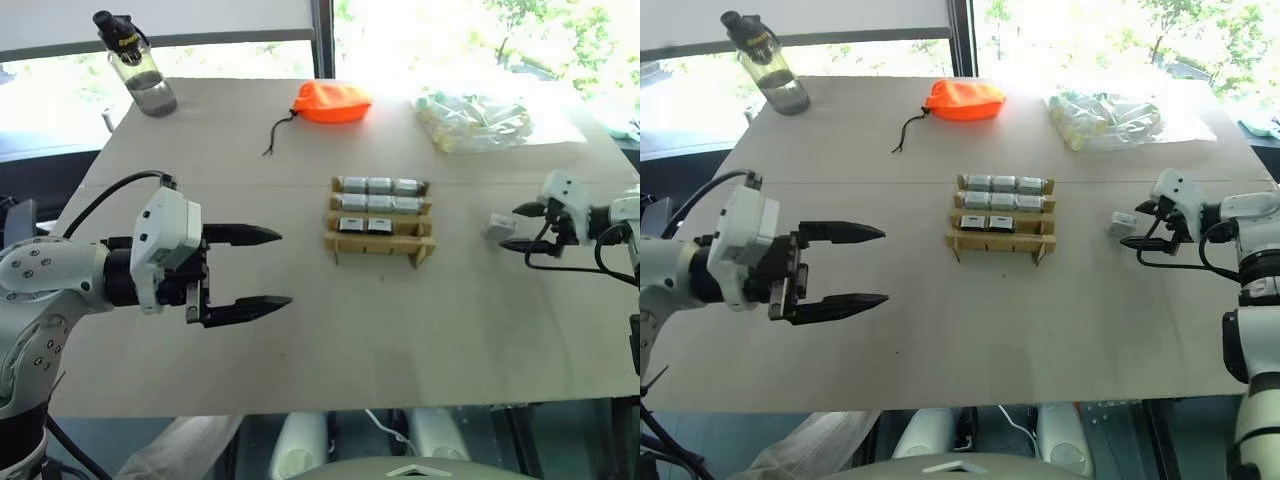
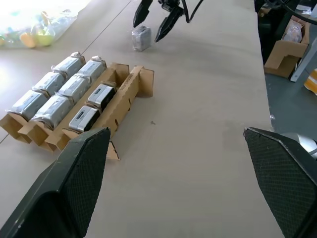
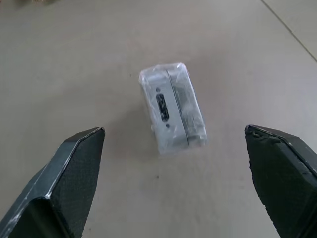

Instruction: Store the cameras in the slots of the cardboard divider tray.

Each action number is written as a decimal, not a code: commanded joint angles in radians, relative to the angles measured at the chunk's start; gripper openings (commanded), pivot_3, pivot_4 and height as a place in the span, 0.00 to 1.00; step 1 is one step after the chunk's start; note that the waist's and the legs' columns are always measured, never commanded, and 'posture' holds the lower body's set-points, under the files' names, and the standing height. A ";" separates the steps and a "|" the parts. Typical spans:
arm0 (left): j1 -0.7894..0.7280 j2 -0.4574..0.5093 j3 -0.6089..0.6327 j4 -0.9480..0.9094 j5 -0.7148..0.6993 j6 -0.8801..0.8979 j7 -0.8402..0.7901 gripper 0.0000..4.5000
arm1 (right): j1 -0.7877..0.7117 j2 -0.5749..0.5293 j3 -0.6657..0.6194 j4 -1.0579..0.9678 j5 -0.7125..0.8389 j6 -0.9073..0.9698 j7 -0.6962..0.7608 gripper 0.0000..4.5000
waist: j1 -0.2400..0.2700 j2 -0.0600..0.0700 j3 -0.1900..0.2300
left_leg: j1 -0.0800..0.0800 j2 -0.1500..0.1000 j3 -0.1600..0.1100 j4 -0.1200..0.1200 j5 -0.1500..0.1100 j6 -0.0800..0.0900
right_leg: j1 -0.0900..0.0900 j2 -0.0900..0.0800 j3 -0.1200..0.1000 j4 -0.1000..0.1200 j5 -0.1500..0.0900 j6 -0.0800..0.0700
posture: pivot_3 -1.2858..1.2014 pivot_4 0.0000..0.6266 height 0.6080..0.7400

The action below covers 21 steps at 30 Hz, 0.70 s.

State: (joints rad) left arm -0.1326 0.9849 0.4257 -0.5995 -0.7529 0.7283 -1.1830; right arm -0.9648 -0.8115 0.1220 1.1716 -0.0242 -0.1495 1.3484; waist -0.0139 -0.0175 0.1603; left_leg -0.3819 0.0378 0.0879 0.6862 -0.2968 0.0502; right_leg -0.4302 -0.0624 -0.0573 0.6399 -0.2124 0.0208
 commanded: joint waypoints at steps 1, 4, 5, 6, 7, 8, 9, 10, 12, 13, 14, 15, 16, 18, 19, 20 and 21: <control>0.005 0.021 0.033 -0.021 -0.026 -0.013 0.016 1.00 | -0.040 -0.008 -0.004 0.026 -0.024 -0.033 0.024 0.88 | 0.000 0.000 0.000 | 0.000 0.000 0.000 0.000 0.000 0.000 | 0.000 0.000 0.000 0.000 0.000 0.000 | 0.52 0.24 1.00; 0.010 0.030 0.032 -0.017 -0.029 -0.023 0.020 1.00 | -0.056 0.003 -0.014 0.040 -0.030 -0.034 0.037 0.62 | -0.001 0.001 0.000 | 0.001 0.000 0.001 0.000 0.000 0.000 | 0.000 0.000 0.001 0.001 0.000 0.000 | 0.52 0.24 1.00; 0.011 0.032 0.031 -0.015 -0.029 -0.026 0.020 1.00 | -0.058 0.006 -0.014 0.041 -0.033 -0.033 0.042 0.56 | -0.001 0.001 0.000 | 0.001 0.000 0.001 0.000 0.000 -0.001 | 0.000 0.000 0.001 0.001 0.000 0.000 | 0.52 0.24 1.00; 0.012 0.034 0.030 -0.012 -0.028 -0.031 0.020 1.00 | -0.058 0.009 -0.014 0.043 -0.036 -0.035 0.045 0.41 | -0.002 0.001 0.000 | 0.001 0.000 0.001 0.000 0.001 -0.001 | 0.000 0.000 0.001 0.001 0.000 0.000 | 0.52 0.24 1.00; 0.013 0.037 0.028 -0.007 -0.025 -0.037 0.018 1.00 | -0.057 0.012 -0.014 0.044 -0.039 -0.037 0.044 0.32 | -0.002 0.001 0.000 | 0.001 0.000 0.001 0.000 0.001 -0.001 | 0.000 0.000 0.001 0.001 0.000 0.000 | 0.52 0.24 1.00; 0.014 0.039 0.026 -0.003 -0.023 -0.042 0.016 1.00 | -0.057 0.015 -0.017 0.046 -0.039 -0.037 0.041 0.19 | -0.002 0.001 0.000 | 0.001 0.000 0.001 0.000 0.001 -0.001 | 0.000 0.000 0.001 0.001 0.000 0.000 | 0.52 0.24 1.00; 0.015 0.042 0.025 0.000 -0.022 -0.047 0.014 1.00 | -0.057 0.018 -0.021 0.048 -0.038 -0.035 0.038 0.14 | -0.002 0.001 0.000 | 0.001 0.000 0.001 0.000 0.001 -0.001 | 0.000 0.000 0.001 0.001 0.000 0.000 | 0.52 0.24 1.00; 0.016 0.044 0.024 0.003 -0.021 -0.051 0.013 1.00 | -0.058 0.019 -0.024 0.049 -0.037 -0.035 0.035 0.14 | -0.002 0.001 0.000 | 0.001 0.000 0.001 0.000 0.001 -0.001 | 0.000 0.000 0.001 0.001 0.000 0.000 | 0.52 0.24 1.00; 0.016 0.047 0.022 0.009 -0.021 -0.059 0.010 1.00 | -0.059 0.021 -0.028 0.050 -0.038 -0.037 0.029 0.14 | -0.002 0.001 0.000 | 0.001 0.000 0.001 0.000 0.001 -0.001 | 0.000 0.000 0.001 0.001 0.000 0.000 | 0.52 0.24 1.00; 0.016 0.049 0.021 0.012 -0.021 -0.062 0.008 1.00 | -0.059 0.021 -0.029 0.050 -0.038 -0.038 0.026 0.14 | -0.002 0.001 0.000 | 0.001 0.000 0.001 0.000 0.001 -0.001 | 0.000 0.000 0.001 0.001 0.000 0.000 | 0.52 0.24 1.00; 0.015 0.051 0.019 0.015 -0.020 -0.067 0.007 1.00 | -0.059 0.022 -0.030 0.050 -0.039 -0.039 0.023 0.14 | -0.002 0.001 0.001 | 0.001 0.000 0.001 0.000 0.001 -0.001 | 0.000 0.000 0.001 0.001 0.000 0.000 | 0.52 0.24 1.00; 0.015 0.053 0.018 0.019 -0.019 -0.072 0.004 1.00 | -0.060 0.022 -0.031 0.050 -0.040 -0.044 0.018 0.14 | -0.003 0.001 0.001 | 0.001 0.000 0.001 0.000 0.001 -0.001 | 0.000 0.000 0.001 0.001 0.000 0.000 | 0.52 0.24 1.00; 0.015 0.055 0.017 0.022 -0.018 -0.076 0.002 1.00 | -0.060 0.022 -0.032 0.050 -0.040 -0.049 0.012 0.14 | -0.003 0.001 0.001 | 0.002 0.000 0.001 0.000 0.001 -0.001 | 0.000 0.000 0.001 0.001 0.000 0.000 | 0.52 0.24 1.00; 0.016 0.059 0.017 0.029 -0.017 -0.084 -0.003 1.00 | -0.069 0.026 -0.043 0.042 -0.031 -0.050 0.009 0.14 | -0.003 0.001 0.001 | 0.002 0.000 0.001 0.000 0.001 -0.002 | 0.000 0.000 0.001 0.001 0.000 0.000 | 0.52 0.24 1.00; 0.017 0.061 0.018 0.033 -0.016 -0.088 -0.006 1.00 | -0.077 0.030 -0.051 0.034 -0.021 -0.046 0.016 0.14 | -0.003 0.001 0.001 | 0.002 0.000 0.001 0.000 0.001 -0.002 | 0.000 0.000 0.001 0.001 0.000 0.000 | 0.52 0.24 1.00; 0.019 0.063 0.019 0.038 -0.015 -0.092 -0.009 1.00 | -0.087 0.036 -0.057 0.023 -0.010 -0.028 0.034 0.14 | -0.003 0.001 0.001 | 0.002 0.000 0.001 0.000 0.001 -0.002 | 0.000 0.000 0.001 0.001 0.000 0.000 | 0.52 0.24 1.00; 0.020 0.065 0.020 0.042 -0.013 -0.096 -0.010 1.00 | -0.095 0.042 -0.064 0.010 0.003 -0.011 0.058 0.14 | -0.003 0.002 0.001 | 0.002 0.000 0.002 0.000 0.001 -0.002 | 0.000 0.000 0.001 0.001 0.000 0.000 | 0.52 0.24 1.00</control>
State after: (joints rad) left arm -0.1129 1.0351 0.4249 -0.5600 -0.7673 0.6564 -1.1853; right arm -1.0157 -0.7701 0.0971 1.2222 -0.0629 -0.1760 1.3724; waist -0.0169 -0.0155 0.1615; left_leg -0.3804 0.0380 0.0896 0.6864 -0.2958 0.0486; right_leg -0.4301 -0.0623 -0.0562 0.6411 -0.2124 0.0207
